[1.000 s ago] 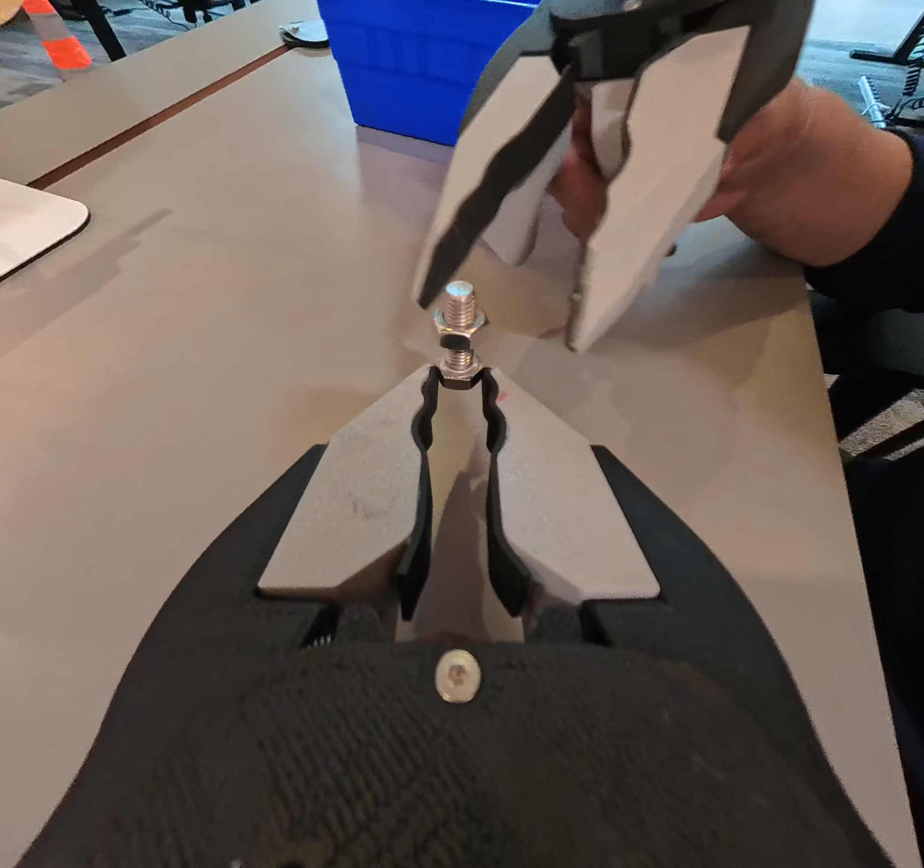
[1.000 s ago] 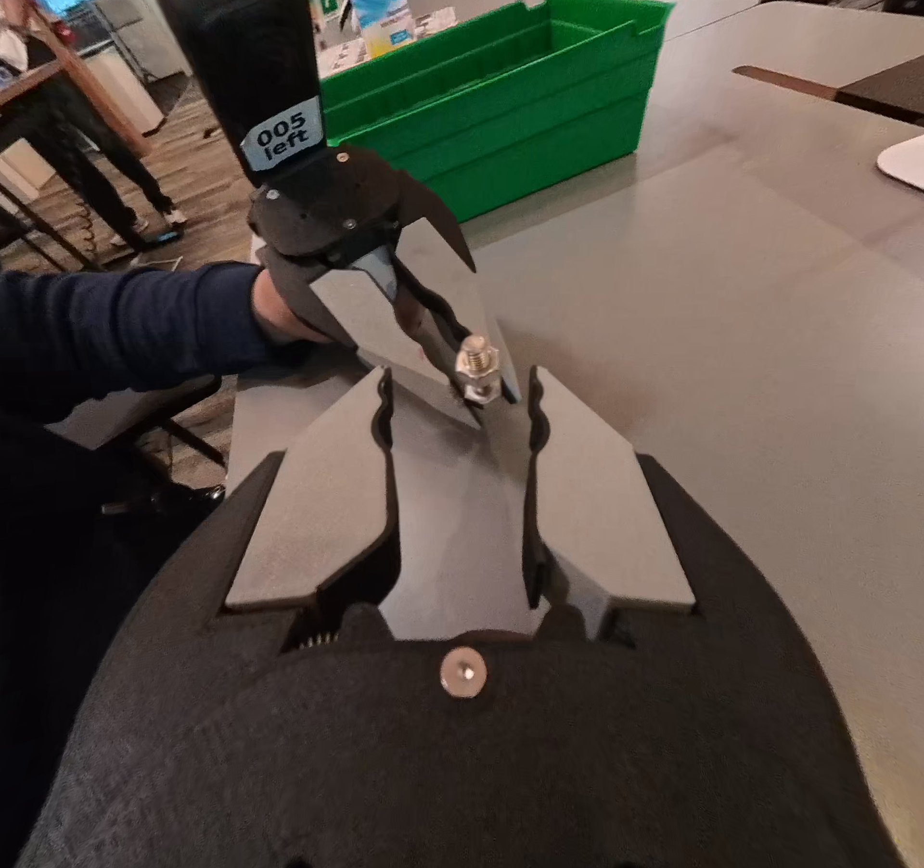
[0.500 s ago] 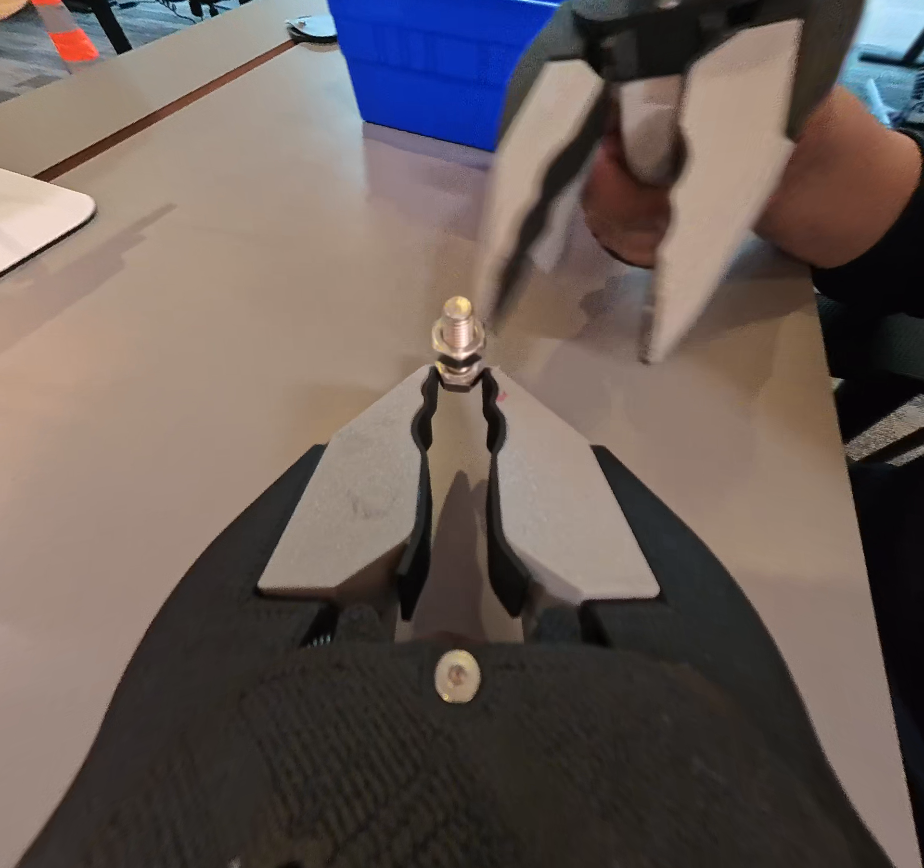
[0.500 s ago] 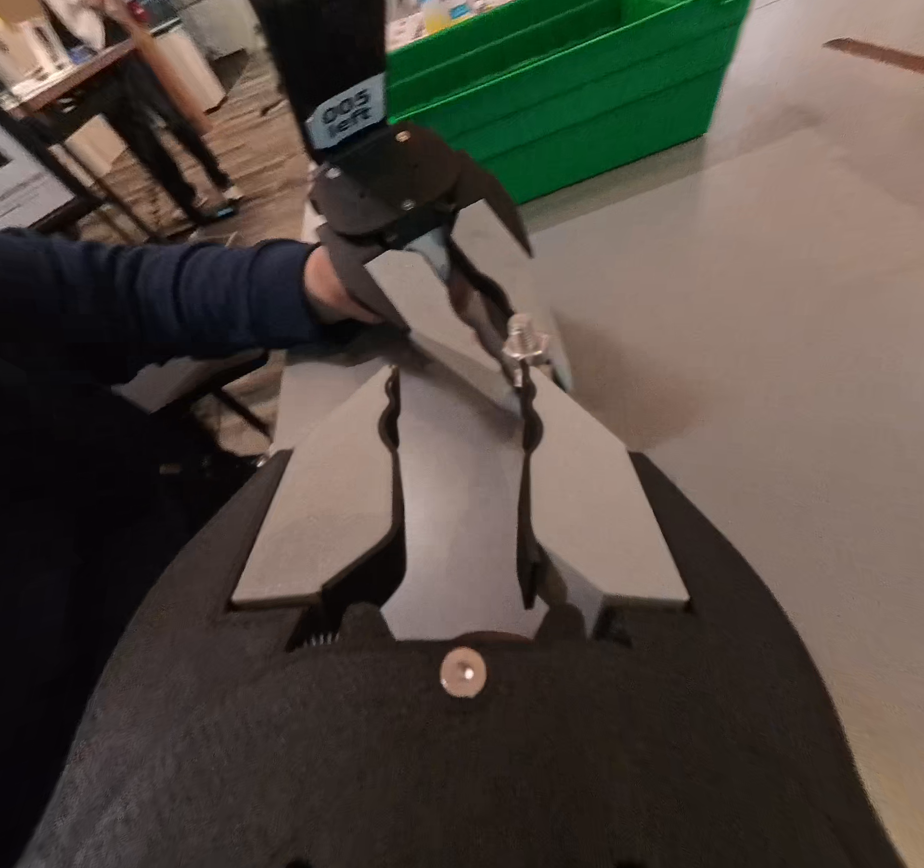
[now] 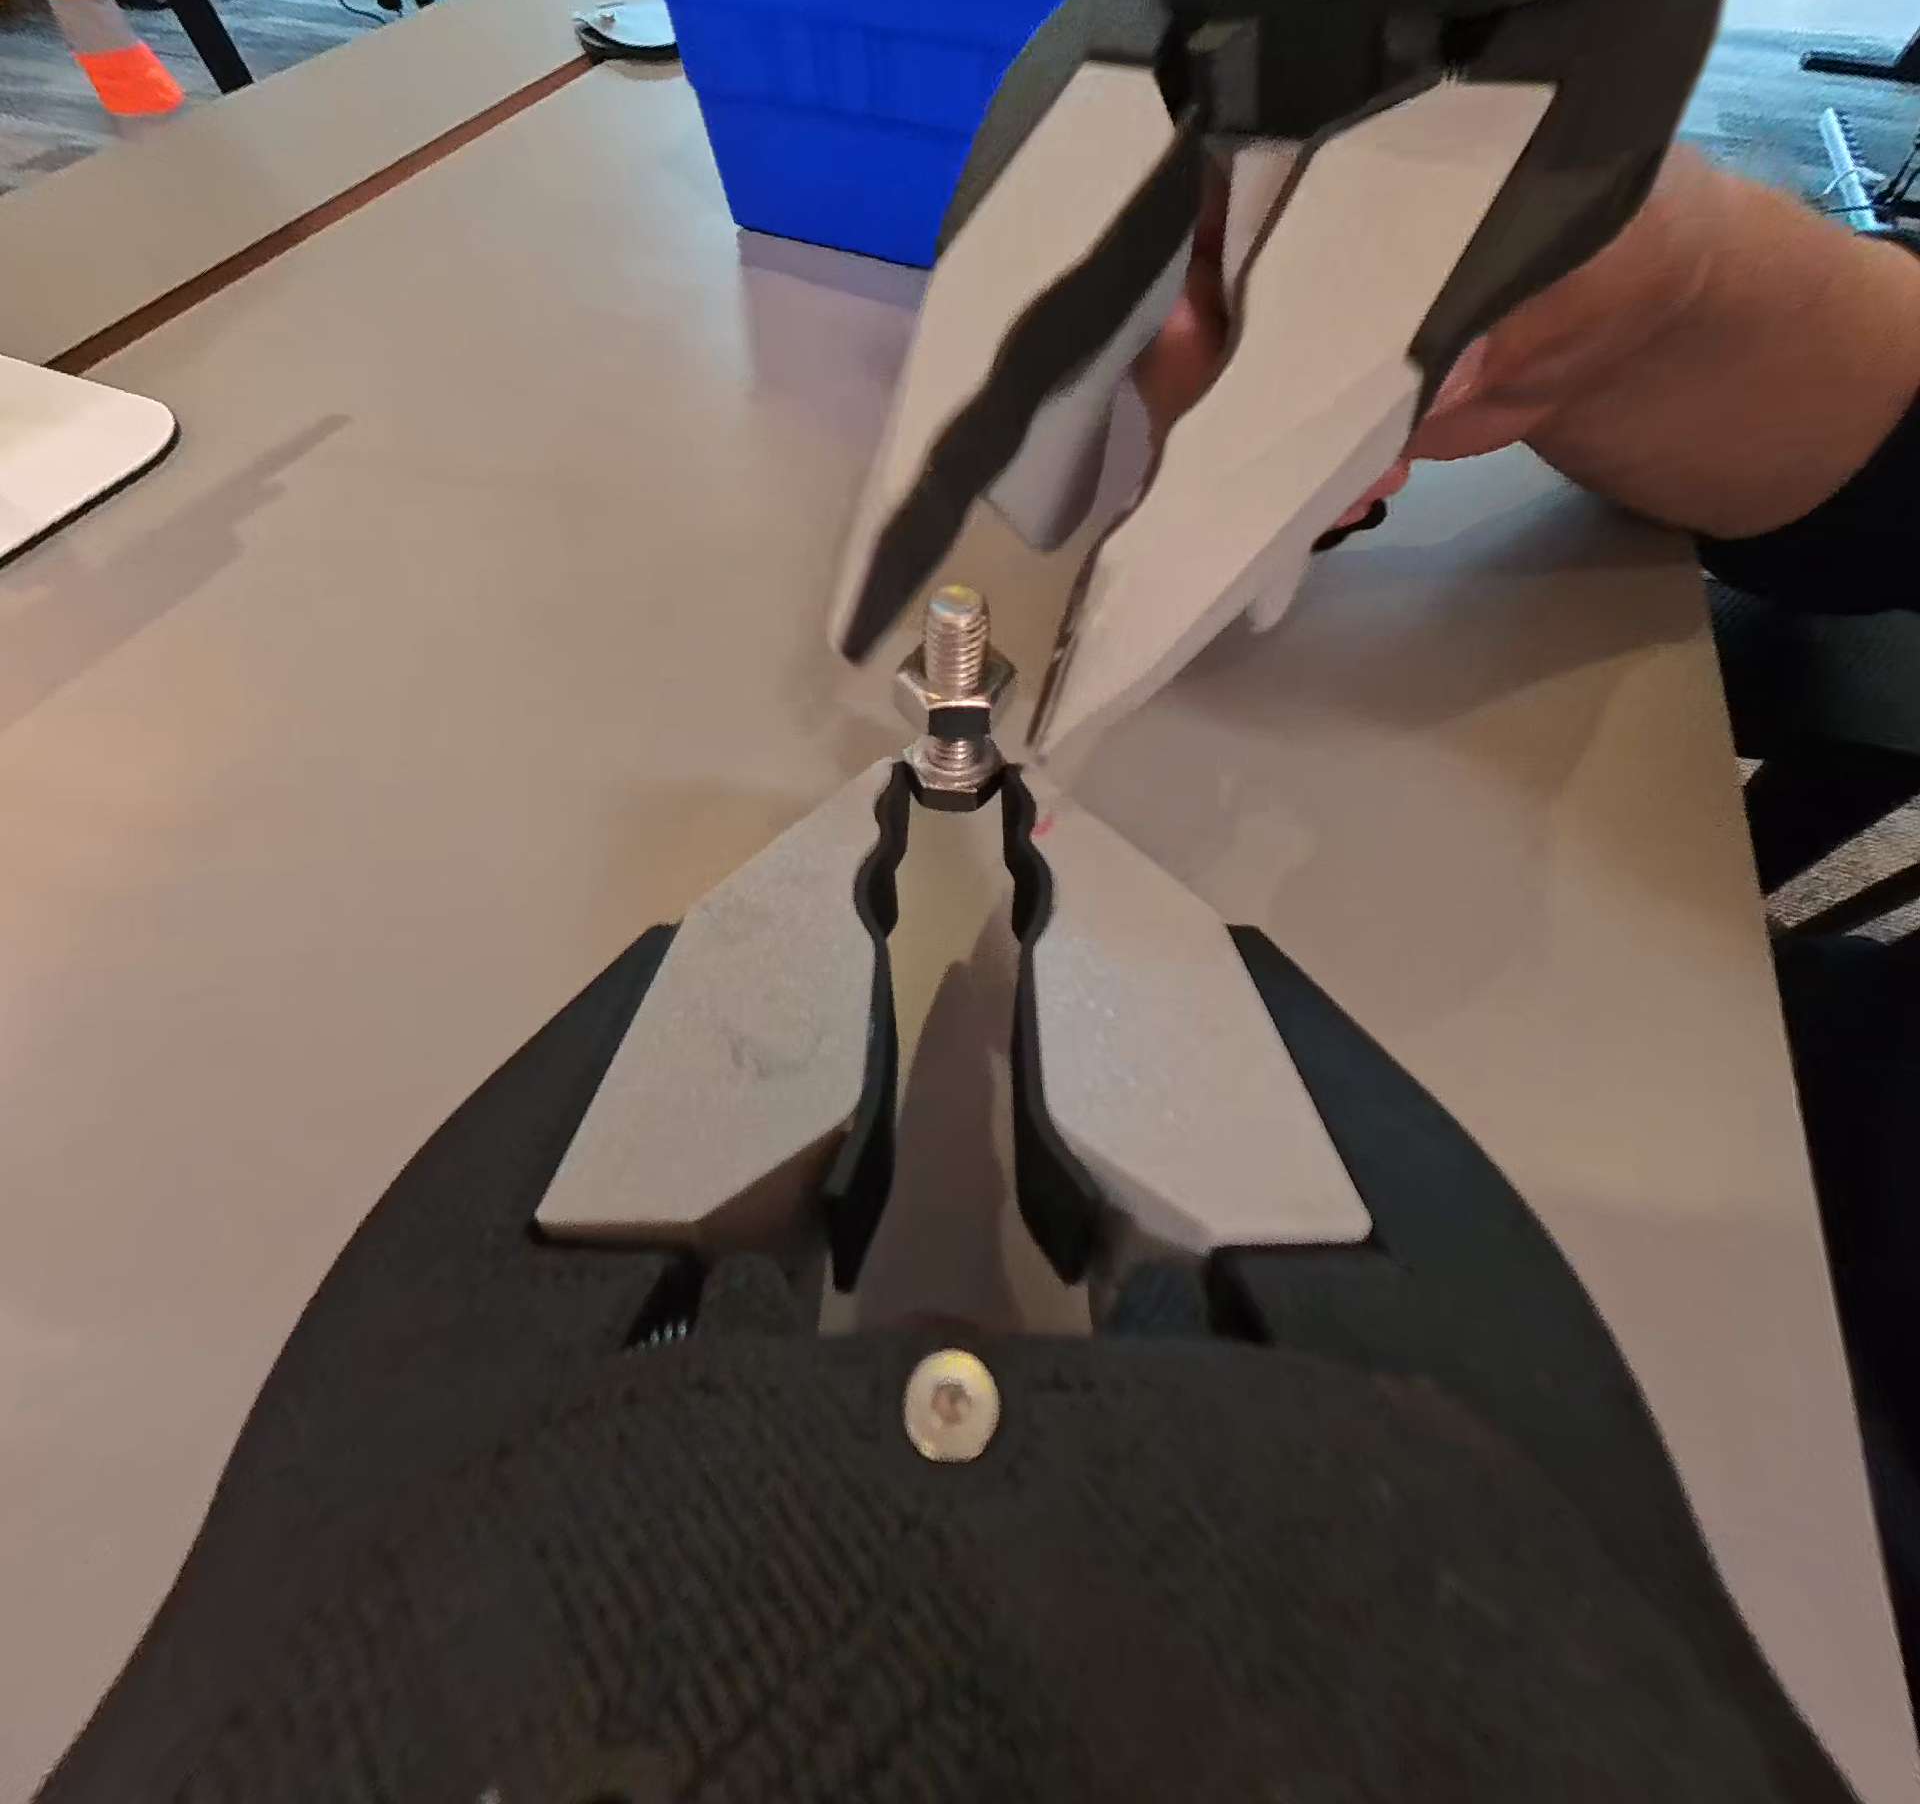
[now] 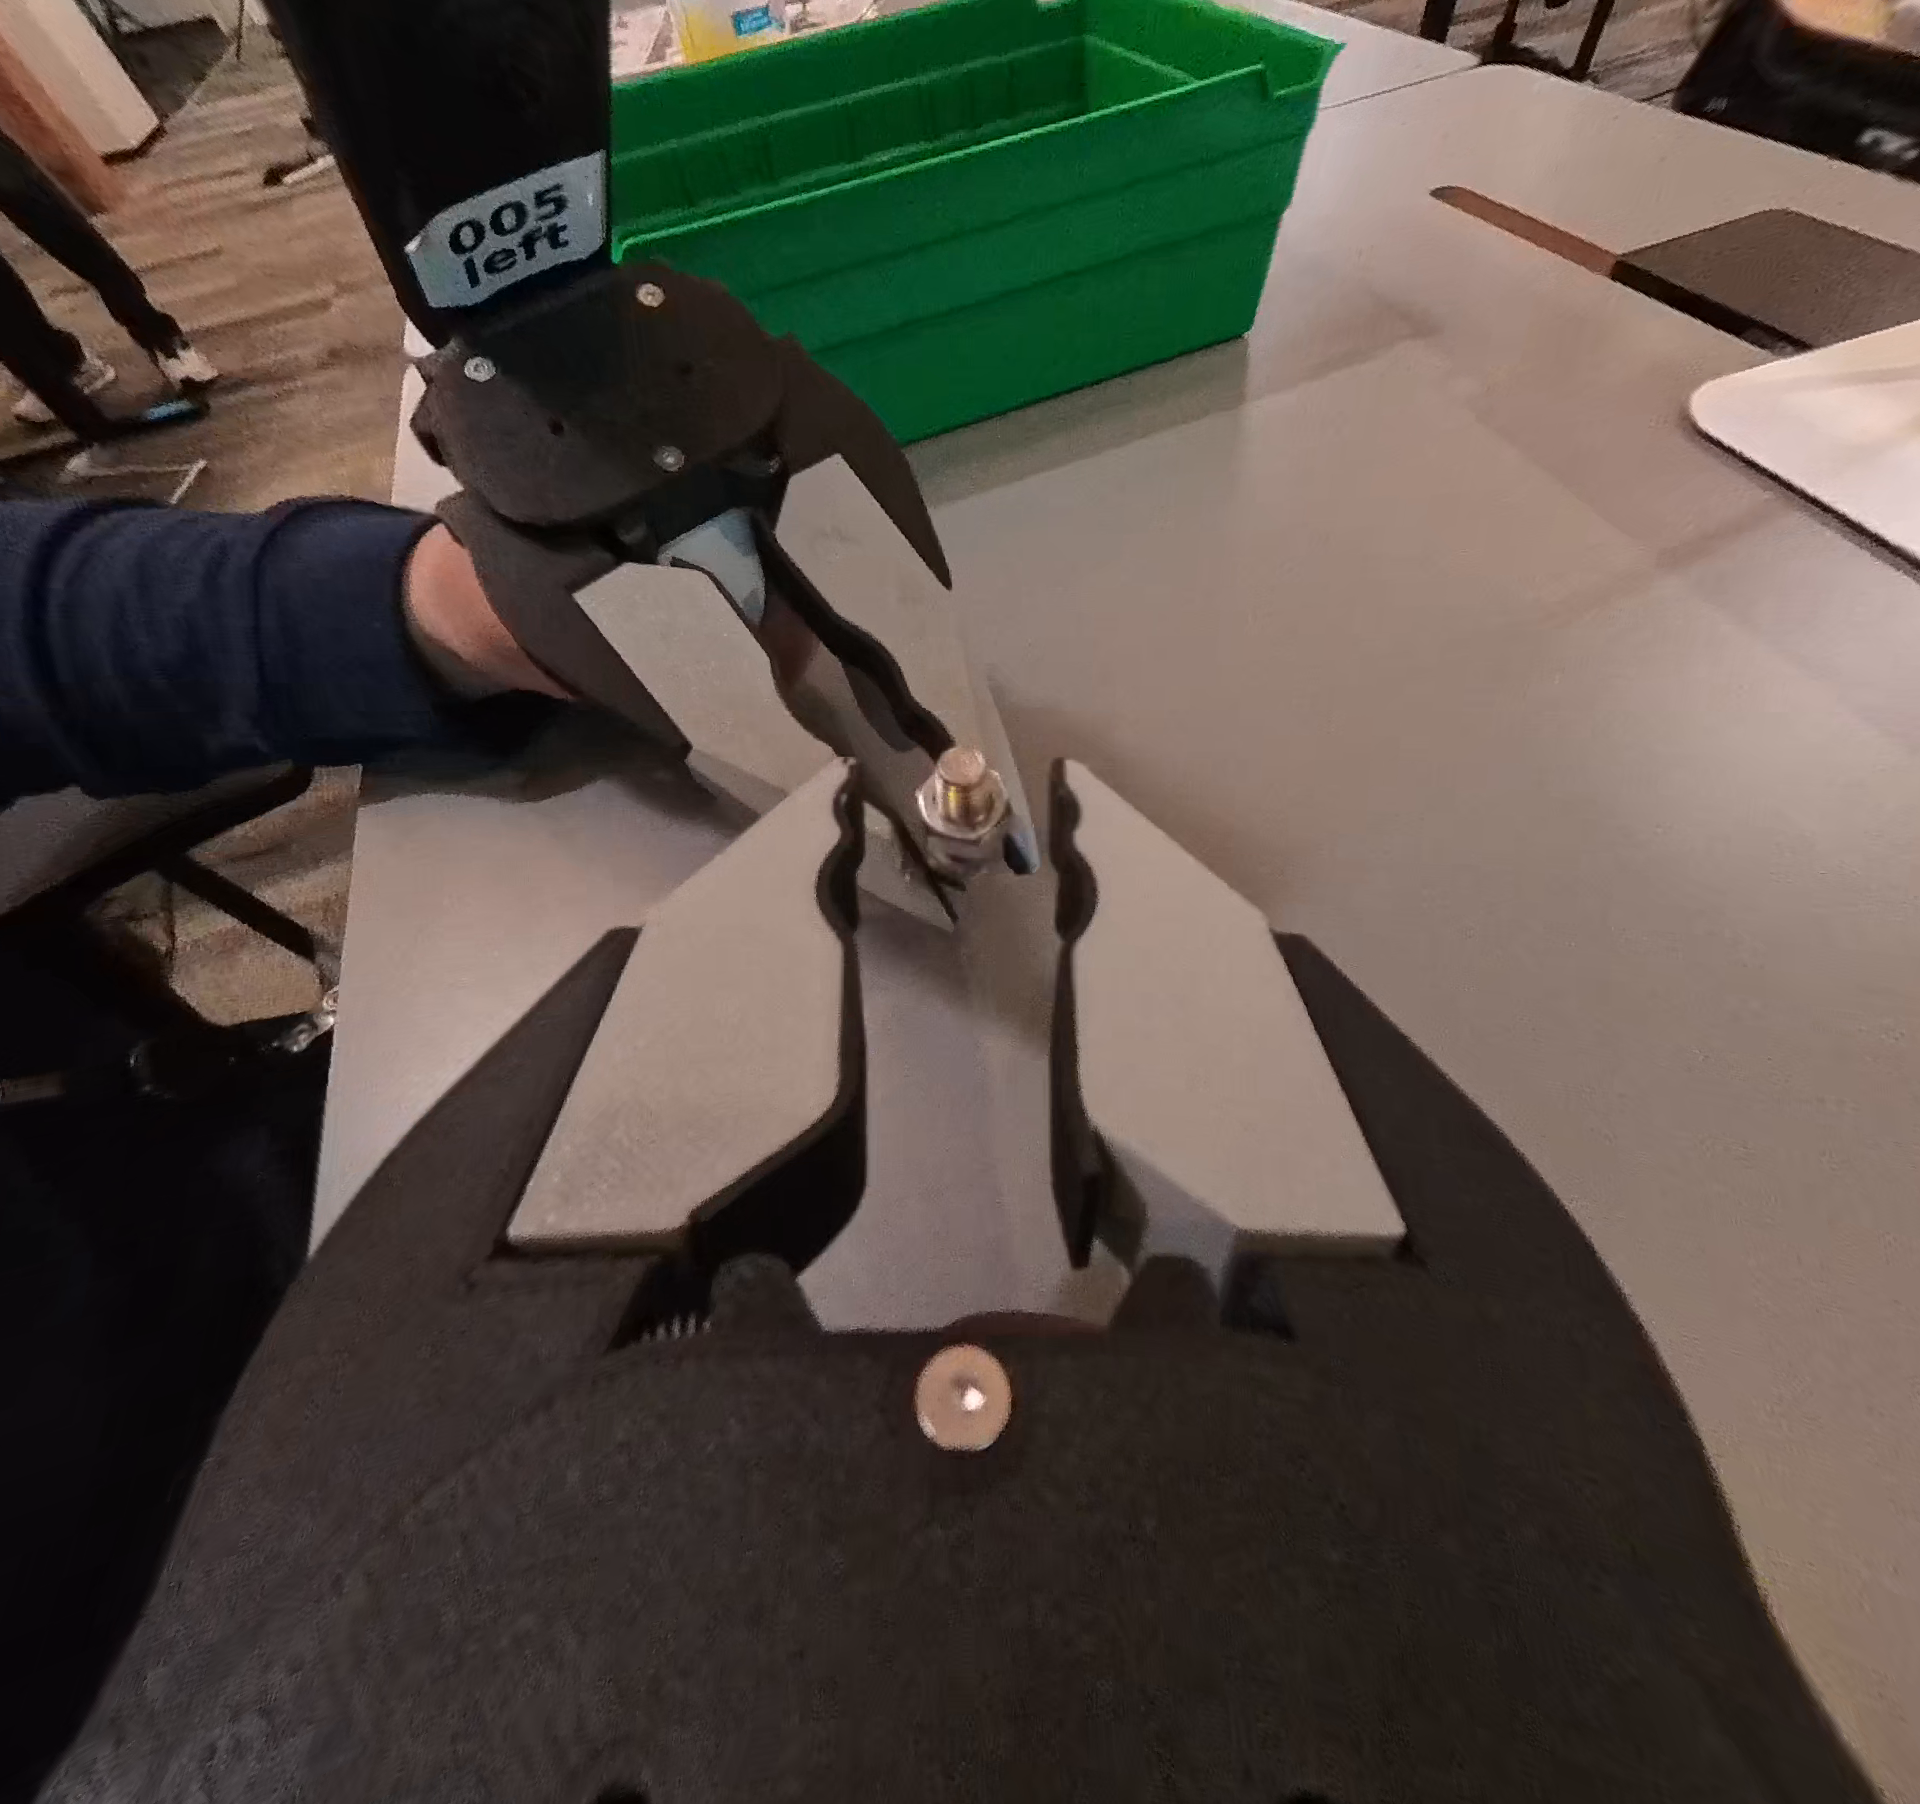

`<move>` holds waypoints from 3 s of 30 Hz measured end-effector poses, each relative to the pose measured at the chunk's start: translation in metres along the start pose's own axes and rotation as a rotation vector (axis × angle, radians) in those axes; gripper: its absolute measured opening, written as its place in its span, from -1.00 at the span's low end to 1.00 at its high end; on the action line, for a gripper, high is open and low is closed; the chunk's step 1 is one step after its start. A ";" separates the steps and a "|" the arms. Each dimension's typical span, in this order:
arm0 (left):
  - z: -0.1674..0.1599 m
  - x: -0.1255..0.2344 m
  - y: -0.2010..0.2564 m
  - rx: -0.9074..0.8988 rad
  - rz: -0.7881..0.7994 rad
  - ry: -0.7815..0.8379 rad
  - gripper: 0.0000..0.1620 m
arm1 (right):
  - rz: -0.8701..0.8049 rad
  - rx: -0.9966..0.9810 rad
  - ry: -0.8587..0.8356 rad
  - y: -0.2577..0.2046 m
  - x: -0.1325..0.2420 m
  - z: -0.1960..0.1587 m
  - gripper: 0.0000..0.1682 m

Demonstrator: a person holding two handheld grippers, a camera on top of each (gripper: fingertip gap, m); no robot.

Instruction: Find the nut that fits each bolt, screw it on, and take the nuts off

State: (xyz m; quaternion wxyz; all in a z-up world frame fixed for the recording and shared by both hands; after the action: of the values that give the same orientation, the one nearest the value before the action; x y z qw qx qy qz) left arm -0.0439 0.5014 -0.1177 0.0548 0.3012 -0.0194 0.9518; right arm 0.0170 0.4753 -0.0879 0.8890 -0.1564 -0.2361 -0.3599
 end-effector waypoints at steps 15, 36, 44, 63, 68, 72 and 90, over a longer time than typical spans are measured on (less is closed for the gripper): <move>0.001 0.005 -0.004 0.014 0.044 0.029 -0.67 | 0.052 -0.213 0.165 0.018 0.057 0.019 -0.82; -0.003 0.002 -0.005 -0.022 0.127 -0.018 -0.75 | -0.698 -0.583 -0.493 0.175 0.258 -0.153 -0.81; -0.004 0.000 -0.004 -0.034 0.124 -0.031 -0.76 | -0.631 -0.652 -0.560 0.189 0.241 -0.177 -0.82; -0.004 0.000 -0.003 -0.032 0.113 -0.035 -0.76 | -0.773 -0.532 -0.411 0.184 0.263 -0.120 -0.73; -0.005 -0.001 -0.004 -0.026 0.113 -0.045 -0.76 | -0.760 -0.290 -0.185 0.124 0.254 -0.034 -0.57; -0.005 -0.002 -0.005 -0.023 0.113 -0.050 -0.76 | -0.672 -0.098 -0.091 0.072 0.215 0.011 -0.53; -0.006 -0.002 -0.008 -0.038 0.129 -0.058 -0.76 | -0.301 -0.050 -0.192 0.052 0.008 -0.042 -0.46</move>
State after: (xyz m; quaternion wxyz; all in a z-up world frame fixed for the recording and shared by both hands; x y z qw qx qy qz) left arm -0.0452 0.5094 -0.1236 -0.0014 0.3257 -0.0584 0.9437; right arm 0.0720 0.4879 -0.1245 0.7941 -0.1752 -0.3318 -0.4782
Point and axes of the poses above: each gripper's, where its closed fingertips meet, x back along the fingers, z out of its top, y = z × x across the jaws, the point moved 5 cm from there along x, back along the fingers, and after that the axes turned 10 degrees about -y, right-handed, at the moved point
